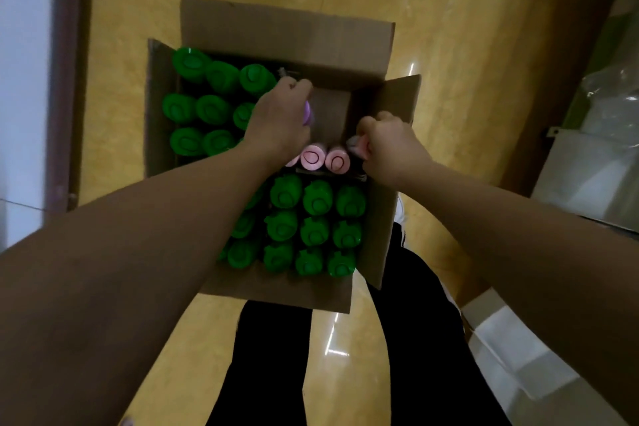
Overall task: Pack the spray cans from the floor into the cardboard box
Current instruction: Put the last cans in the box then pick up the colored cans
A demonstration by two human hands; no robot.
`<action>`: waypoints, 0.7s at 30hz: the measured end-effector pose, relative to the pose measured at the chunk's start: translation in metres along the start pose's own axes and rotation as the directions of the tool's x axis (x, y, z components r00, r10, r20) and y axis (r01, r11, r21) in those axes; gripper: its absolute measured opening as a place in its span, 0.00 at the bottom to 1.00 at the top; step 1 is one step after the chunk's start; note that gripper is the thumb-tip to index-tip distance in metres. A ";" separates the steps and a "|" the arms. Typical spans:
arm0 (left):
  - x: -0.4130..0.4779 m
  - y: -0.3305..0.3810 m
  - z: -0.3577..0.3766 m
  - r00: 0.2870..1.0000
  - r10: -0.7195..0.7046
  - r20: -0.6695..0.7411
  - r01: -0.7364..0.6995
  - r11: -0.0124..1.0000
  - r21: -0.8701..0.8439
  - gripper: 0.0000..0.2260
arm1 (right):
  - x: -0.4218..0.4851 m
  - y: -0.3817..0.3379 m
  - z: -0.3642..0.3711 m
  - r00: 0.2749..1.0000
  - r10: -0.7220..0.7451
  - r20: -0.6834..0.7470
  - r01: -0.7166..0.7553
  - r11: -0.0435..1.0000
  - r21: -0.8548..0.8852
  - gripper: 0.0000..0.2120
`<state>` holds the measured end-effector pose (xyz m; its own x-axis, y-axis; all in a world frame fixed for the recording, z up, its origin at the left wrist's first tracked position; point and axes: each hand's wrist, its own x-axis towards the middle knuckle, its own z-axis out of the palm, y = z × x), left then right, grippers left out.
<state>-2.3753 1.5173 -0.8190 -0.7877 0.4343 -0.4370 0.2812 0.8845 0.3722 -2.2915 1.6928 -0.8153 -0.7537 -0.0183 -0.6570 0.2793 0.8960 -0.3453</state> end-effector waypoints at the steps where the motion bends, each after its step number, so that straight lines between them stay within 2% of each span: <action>1: 0.004 -0.003 0.008 1.000 -0.001 0.017 0.001 1.000 0.026 0.12 | 0.007 0.002 0.003 1.000 0.002 0.021 -0.002 1.000 -0.004 0.21; 5: 0.015 -0.017 0.035 0.997 -0.017 0.075 0.010 0.996 0.090 0.10 | 0.028 0.007 0.019 0.998 -0.007 0.059 0.008 1.000 -0.024 0.19; 14: 0.028 -0.040 0.067 0.991 -0.009 0.137 -0.003 0.996 0.091 0.11 | 0.059 0.013 0.045 0.993 0.003 0.117 0.006 0.997 -0.080 0.18; 21: 0.037 -0.053 0.079 0.986 -0.032 0.163 0.022 0.998 0.062 0.11 | 0.070 0.022 0.059 0.994 0.043 0.105 -0.040 0.999 -0.022 0.17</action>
<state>-2.3761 1.4997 -0.9201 -0.6961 0.4279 -0.5765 0.2972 0.9027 0.3111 -2.3030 1.6851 -0.9091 -0.6748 -0.0264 -0.7376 0.2965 0.9054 -0.3038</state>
